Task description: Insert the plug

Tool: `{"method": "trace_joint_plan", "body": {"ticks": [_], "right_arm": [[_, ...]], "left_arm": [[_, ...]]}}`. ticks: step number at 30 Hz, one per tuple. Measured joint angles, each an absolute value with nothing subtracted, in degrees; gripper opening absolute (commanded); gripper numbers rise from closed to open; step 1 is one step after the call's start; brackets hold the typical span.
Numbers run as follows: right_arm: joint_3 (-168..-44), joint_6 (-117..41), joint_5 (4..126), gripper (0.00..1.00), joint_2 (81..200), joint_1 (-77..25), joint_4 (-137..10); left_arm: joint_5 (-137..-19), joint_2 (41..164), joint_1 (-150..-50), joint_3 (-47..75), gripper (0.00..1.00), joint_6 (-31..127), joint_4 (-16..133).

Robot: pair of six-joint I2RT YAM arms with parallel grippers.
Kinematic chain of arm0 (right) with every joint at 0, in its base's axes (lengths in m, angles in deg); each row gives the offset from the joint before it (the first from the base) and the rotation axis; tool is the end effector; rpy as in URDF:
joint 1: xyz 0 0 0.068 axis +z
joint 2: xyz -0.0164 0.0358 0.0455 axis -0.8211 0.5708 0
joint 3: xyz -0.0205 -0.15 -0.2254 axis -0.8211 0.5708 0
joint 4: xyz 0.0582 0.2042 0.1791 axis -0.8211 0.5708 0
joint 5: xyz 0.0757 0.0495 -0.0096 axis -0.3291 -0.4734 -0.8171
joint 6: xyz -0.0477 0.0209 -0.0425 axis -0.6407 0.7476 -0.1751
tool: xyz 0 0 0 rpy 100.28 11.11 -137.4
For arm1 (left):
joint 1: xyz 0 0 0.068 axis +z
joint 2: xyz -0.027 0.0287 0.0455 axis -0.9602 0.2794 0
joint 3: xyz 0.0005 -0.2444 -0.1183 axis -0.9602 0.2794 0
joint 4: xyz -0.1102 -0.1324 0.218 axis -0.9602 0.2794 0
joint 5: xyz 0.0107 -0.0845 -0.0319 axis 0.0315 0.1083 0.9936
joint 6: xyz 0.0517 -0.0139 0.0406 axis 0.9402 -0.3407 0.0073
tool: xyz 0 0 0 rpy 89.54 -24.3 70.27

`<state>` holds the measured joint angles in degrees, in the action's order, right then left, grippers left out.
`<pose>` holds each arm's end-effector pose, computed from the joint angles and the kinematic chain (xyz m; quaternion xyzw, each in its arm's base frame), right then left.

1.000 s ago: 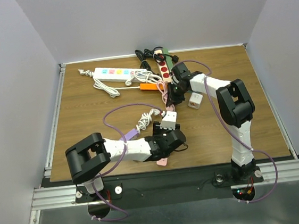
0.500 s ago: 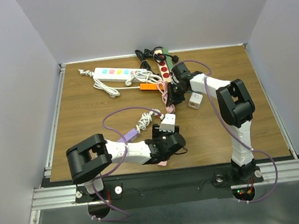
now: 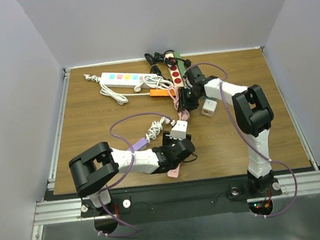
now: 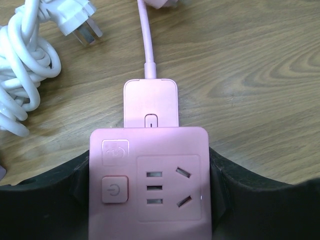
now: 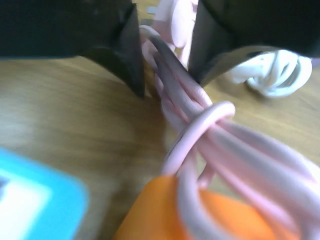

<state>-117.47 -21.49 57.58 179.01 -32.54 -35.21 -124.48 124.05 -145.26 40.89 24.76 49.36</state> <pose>0.4231 0.1914 0.1392 -0.0260 0.9615 0.2097 0.1759 0.1429 -0.3218 0.1287 0.1434 0.8579 -0.1351 0.4745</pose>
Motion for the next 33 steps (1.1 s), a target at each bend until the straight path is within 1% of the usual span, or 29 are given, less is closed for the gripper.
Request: {"method": "trace_joint_plan", "body": {"ticks": [3, 6, 13, 20, 21, 22, 23, 24, 25, 28, 29, 30, 33], "right_arm": [[-117.4, -22.1, 59.9, 0.88, 178.0, -34.2, -37.1], [-115.4, -23.1, 62.9, 0.95, 174.8, -36.4, -38.6], [-111.9, -23.7, 68.9, 0.98, 165.9, -40.1, -44.1], [-108.0, -24.2, 69.3, 1.00, 156.7, -40.5, -46.6], [-107.3, -24.3, 69.4, 1.00, 155.8, -40.5, -46.7], [-106.8, -24.4, 69.5, 1.00, 154.9, -40.5, -46.7], [-106.3, -24.5, 69.8, 1.00, 154.4, -40.5, -46.8], [-105.4, -24.5, 70.1, 1.00, 153.9, -40.6, -47.1], [-104.7, -24.5, 70.3, 1.00, 153.6, -40.7, -47.0], [-102.3, -24.4, 70.4, 1.00, 152.1, -41.9, -46.8], [-101.3, -24.5, 70.4, 1.00, 151.2, -42.8, -46.6], [-100.5, -24.5, 70.5, 1.00, 150.1, -44.1, -46.5], [-99.2, -24.6, 70.5, 1.00, 147.3, -47.9, -46.6]], "left_arm": [[-122.5, 124.1, -144.3, 39.9, 0.00, 25.2, 51.1], [-119.9, 124.1, -142.6, 39.0, 0.00, 26.0, 52.4], [-111.6, 125.8, -137.7, 35.7, 0.00, 29.3, 52.0], [-105.9, 129.1, -133.3, 31.4, 0.00, 32.5, 49.4], [-105.4, 129.3, -132.9, 30.5, 0.04, 33.1, 49.2], [-105.0, 129.5, -132.5, 30.0, 0.13, 33.6, 48.9], [-104.5, 129.9, -132.2, 29.2, 0.34, 34.2, 49.0], [-104.2, 130.2, -132.0, 28.6, 0.46, 34.7, 49.4], [-103.8, 130.5, -131.9, 27.8, 0.66, 35.1, 50.0], [-103.2, 130.5, -131.7, 26.6, 0.84, 35.4, 52.2], [-102.9, 130.4, -131.6, 26.0, 0.96, 35.4, 53.7], [-102.6, 130.4, -131.4, 25.7, 0.99, 35.2, 55.1], [-102.1, 130.4, -130.7, 24.6, 0.99, 35.1, 60.3]]}}
